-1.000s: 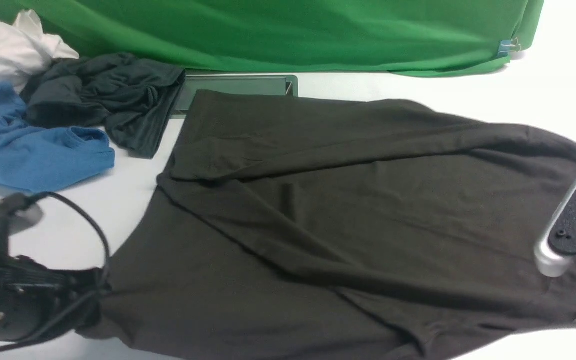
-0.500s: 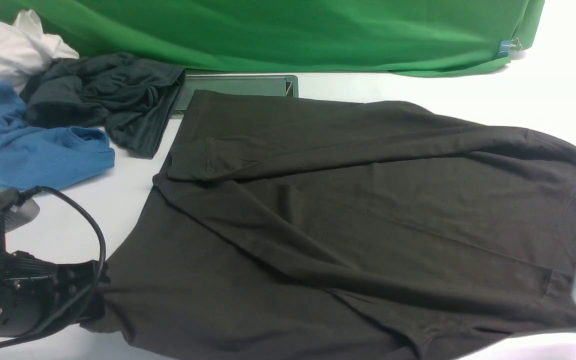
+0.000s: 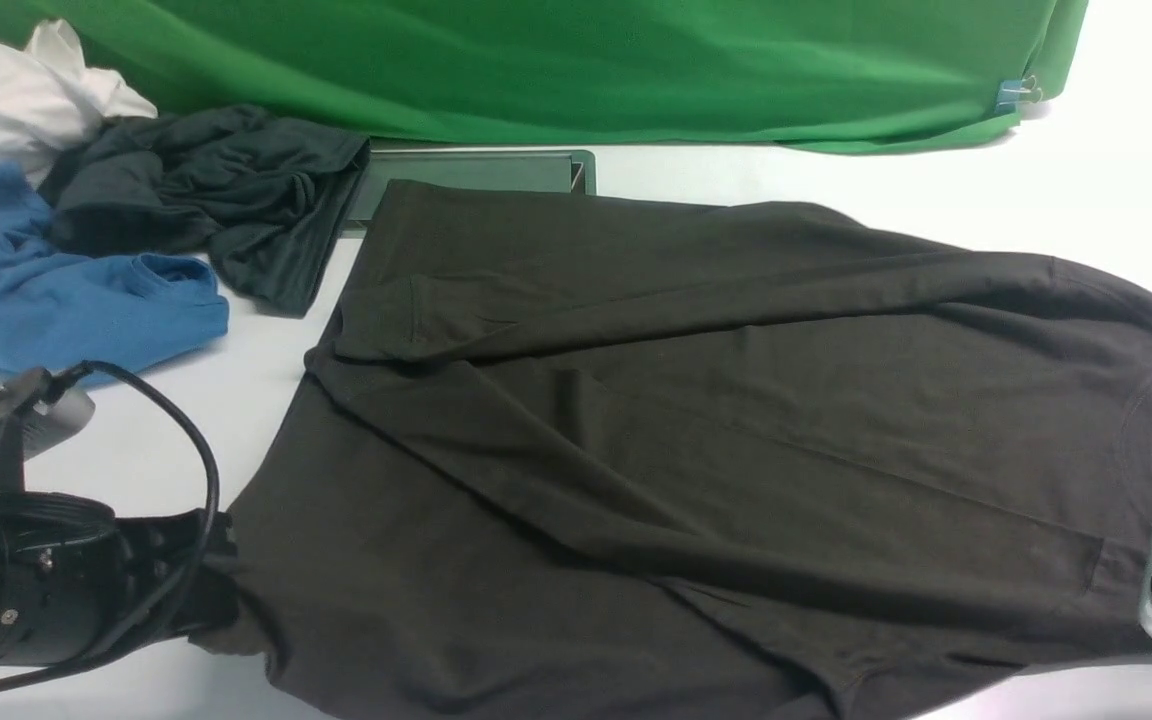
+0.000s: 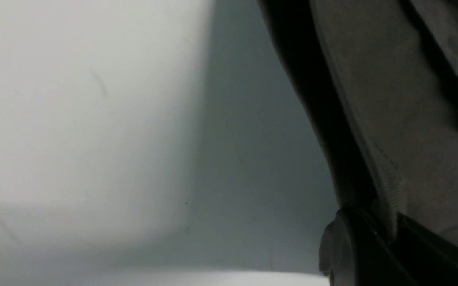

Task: Fold a long-sleeved shirt on a white desktop.
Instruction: 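Grasp the near edge of the shirt at its hem and shoulder corners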

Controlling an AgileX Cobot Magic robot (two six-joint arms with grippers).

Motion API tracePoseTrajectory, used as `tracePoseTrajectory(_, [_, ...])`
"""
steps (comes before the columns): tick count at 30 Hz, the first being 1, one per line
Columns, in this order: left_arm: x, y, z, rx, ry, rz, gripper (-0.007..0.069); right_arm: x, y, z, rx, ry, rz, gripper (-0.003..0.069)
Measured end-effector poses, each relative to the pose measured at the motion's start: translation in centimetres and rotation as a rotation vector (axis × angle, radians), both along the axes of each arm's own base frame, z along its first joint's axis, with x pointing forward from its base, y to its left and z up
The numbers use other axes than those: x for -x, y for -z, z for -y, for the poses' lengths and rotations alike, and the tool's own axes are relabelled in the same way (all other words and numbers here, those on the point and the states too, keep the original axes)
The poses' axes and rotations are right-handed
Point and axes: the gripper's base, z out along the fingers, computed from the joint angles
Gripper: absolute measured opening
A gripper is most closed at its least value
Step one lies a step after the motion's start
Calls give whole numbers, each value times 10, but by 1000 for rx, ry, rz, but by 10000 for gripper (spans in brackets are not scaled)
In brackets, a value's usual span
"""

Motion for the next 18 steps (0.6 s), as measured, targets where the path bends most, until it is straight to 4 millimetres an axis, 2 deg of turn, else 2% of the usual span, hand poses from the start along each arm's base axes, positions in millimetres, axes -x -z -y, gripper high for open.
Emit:
tracePoseTrajectory(1, [0,0,0,0,0,0,27,-2,0,0,8,-20,17,332])
tracePoseTrajectory(2, [0,0,0,0,0,-1,27,-4,0,0,9,-31,34,283])
tracePoseTrajectory(4, [0,0,0,0,0,-2,27,-8,-1,0,7,-55,76,138])
tracePoseTrajectory(5, [0,1,0,1,0,-6,27,-11,-1,-1,-1,-61,102,89])
tracePoseTrajectory(7, [-1,3,0,2,1,-17,27,-13,-2,-2,-11,-58,129,54])
tracePoseTrajectory(8, [-1,4,0,1,1,-21,27,-13,-2,-2,-12,-55,132,55])
tracePoseTrajectory(10, [-2,5,0,2,1,-28,27,-12,-2,-2,-18,-46,131,116])
tracePoseTrajectory(11, [-2,6,0,2,0,-30,27,-12,-2,-3,-21,-42,130,125])
tracePoseTrajectory(12, [-3,6,0,2,0,-31,27,-12,-3,-3,-28,-35,134,165])
tracePoseTrajectory(13, [-3,6,0,2,0,-32,27,-9,-6,-7,-60,-8,143,246])
tracePoseTrajectory(15, [-3,6,-1,1,-1,-32,27,-3,-13,-18,-121,-8,149,354])
tracePoseTrajectory(18, [-3,6,-1,0,-2,-30,27,9,-24,-41,-193,-140,127,398])
